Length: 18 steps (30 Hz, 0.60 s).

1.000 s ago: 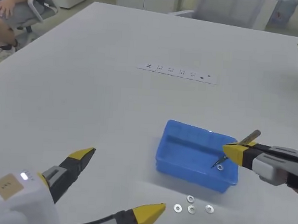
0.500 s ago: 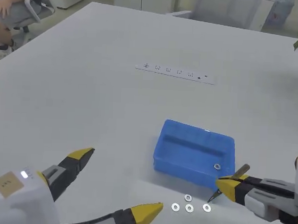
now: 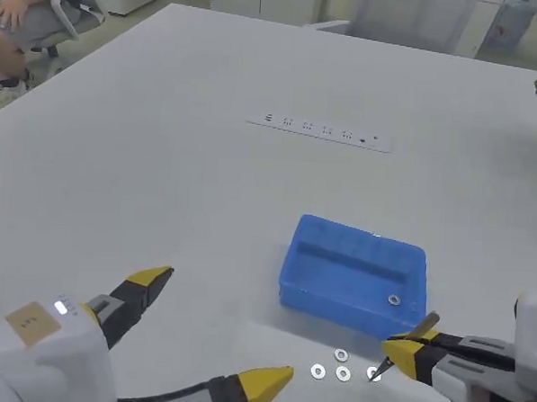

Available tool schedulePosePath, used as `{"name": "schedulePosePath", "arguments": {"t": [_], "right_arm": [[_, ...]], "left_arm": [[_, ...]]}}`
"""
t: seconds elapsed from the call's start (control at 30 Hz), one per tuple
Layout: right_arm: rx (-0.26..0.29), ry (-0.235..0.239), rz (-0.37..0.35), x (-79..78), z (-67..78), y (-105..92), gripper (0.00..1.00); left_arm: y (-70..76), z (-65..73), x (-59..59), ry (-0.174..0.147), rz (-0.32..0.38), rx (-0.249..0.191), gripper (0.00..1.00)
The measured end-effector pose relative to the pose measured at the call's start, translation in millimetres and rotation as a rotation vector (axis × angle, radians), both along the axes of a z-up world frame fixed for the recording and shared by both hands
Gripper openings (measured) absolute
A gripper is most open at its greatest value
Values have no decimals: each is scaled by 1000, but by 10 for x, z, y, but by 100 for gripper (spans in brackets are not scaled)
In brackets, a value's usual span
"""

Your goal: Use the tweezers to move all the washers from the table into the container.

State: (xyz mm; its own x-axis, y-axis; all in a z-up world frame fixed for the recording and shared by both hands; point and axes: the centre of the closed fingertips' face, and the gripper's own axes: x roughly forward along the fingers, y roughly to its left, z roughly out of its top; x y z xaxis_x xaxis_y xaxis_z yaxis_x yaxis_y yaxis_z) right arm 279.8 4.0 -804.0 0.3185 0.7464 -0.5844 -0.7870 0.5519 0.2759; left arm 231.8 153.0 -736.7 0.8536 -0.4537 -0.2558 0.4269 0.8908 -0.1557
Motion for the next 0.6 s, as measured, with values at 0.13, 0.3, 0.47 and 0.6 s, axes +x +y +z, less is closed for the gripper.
{"name": "schedulePosePath", "arguments": {"t": [0.13, 0.3, 0.47, 0.6], "right_arm": [[-25, -33, 33, -30, -1, 16, 2], [-105, -147, 154, -124, 6, 88, 3], [-124, -189, 194, -204, 9, 135, 3], [-114, -195, 166, -158, 35, 96, 3]], "left_arm": [[-10, -7, -4, 5, -3, 3, 93], [-19, -21, -11, 9, -8, 15, 93], [-9, -39, -14, 14, -8, 22, 92], [-24, -27, -16, 10, -11, 23, 92]]}}
